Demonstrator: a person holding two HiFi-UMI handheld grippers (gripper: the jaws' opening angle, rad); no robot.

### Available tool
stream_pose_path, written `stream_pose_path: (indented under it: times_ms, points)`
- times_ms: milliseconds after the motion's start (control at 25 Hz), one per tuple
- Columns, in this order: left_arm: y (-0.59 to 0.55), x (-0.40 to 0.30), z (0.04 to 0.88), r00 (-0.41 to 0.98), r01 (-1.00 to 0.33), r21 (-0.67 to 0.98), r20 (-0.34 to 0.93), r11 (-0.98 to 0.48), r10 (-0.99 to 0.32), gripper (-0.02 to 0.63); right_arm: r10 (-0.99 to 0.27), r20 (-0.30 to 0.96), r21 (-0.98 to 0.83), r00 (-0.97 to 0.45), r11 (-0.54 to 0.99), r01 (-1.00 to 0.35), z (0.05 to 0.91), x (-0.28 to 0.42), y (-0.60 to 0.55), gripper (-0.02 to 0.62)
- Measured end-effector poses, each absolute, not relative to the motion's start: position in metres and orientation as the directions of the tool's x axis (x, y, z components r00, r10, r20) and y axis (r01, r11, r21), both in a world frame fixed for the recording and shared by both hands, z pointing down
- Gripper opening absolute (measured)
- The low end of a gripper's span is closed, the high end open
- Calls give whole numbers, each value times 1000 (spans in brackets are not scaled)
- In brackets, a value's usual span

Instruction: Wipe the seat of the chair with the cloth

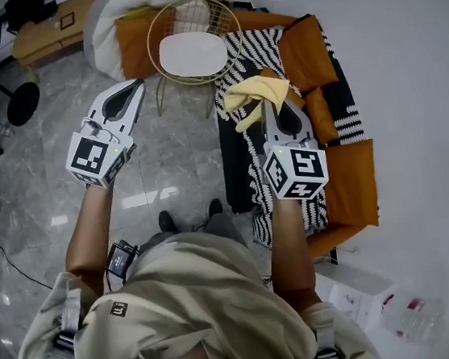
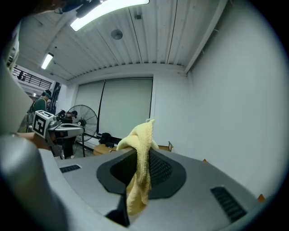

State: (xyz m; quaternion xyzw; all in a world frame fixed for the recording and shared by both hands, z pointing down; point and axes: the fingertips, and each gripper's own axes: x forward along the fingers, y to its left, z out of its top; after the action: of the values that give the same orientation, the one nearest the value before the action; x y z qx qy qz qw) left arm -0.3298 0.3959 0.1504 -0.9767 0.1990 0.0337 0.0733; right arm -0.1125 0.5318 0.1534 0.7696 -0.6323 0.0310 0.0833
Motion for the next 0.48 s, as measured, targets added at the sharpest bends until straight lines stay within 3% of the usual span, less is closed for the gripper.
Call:
stream_pose_path:
  times_ms: [160, 480]
  points:
    - [395, -313, 160, 951, -308, -183, -24, -933, -309, 14, -963, 159, 106, 217, -202, -974, 153, -94, 514, 63]
    - [355, -260, 179, 925, -354, -179, 78, -918, -371, 15, -972, 187, 64, 140, -130, -989, 182, -21, 451, 63]
